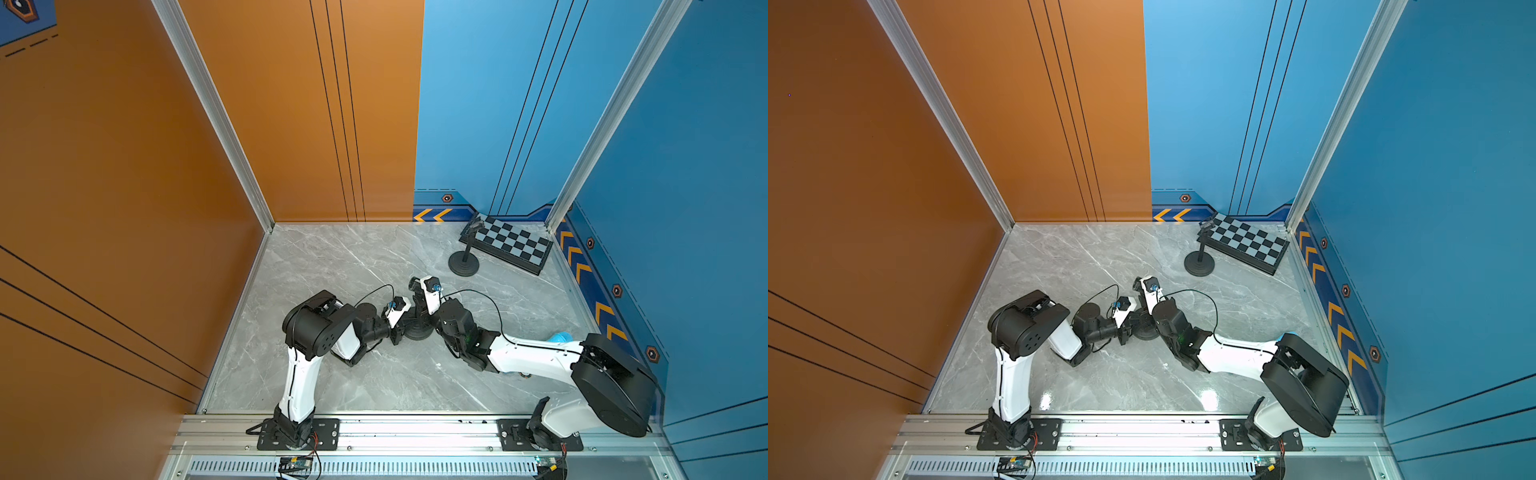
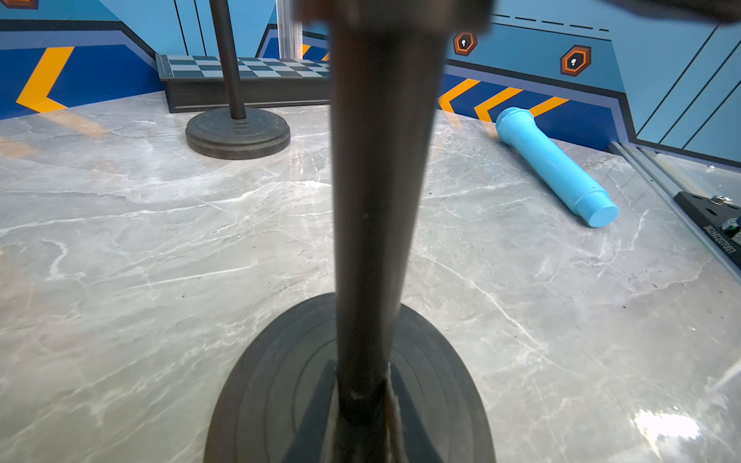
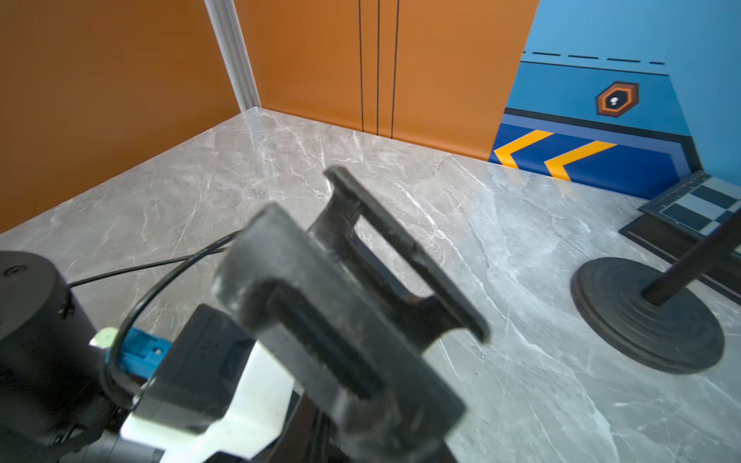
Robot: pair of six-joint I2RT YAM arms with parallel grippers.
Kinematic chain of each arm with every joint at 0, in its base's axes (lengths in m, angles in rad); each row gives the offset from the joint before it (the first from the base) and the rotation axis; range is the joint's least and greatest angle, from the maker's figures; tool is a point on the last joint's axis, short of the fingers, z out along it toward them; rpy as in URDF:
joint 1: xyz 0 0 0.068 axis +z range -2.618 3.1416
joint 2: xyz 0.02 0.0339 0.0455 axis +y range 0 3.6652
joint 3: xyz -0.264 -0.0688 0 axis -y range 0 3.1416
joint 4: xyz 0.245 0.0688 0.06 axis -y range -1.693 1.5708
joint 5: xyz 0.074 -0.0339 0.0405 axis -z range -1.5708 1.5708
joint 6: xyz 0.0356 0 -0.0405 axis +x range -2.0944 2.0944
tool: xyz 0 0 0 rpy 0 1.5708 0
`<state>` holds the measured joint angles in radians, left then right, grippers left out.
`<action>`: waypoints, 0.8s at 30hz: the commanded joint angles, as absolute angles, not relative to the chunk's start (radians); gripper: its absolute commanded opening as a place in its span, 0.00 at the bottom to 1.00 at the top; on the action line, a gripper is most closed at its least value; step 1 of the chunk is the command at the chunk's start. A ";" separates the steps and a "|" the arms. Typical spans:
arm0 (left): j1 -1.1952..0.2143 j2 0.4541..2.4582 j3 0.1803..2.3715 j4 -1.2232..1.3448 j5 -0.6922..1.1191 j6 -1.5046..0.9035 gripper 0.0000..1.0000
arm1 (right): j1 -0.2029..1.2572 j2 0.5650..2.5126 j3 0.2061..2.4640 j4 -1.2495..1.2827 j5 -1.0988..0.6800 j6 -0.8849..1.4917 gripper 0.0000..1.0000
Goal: Assemble a microphone stand
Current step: Screw the microphone stand pole into the microphone stand base.
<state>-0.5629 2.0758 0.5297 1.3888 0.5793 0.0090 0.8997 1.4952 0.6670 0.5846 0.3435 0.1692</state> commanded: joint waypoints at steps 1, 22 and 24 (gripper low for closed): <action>-0.566 2.111 0.509 1.235 0.539 -0.020 0.18 | 0.885 1.513 0.686 0.485 0.320 0.162 0.08; -0.564 2.088 0.497 1.234 0.551 -0.009 0.19 | 0.524 1.604 0.965 0.157 -0.614 -0.134 0.11; -0.563 2.086 0.496 1.233 0.548 -0.009 0.19 | 0.546 1.574 0.911 0.223 -0.494 -0.096 0.00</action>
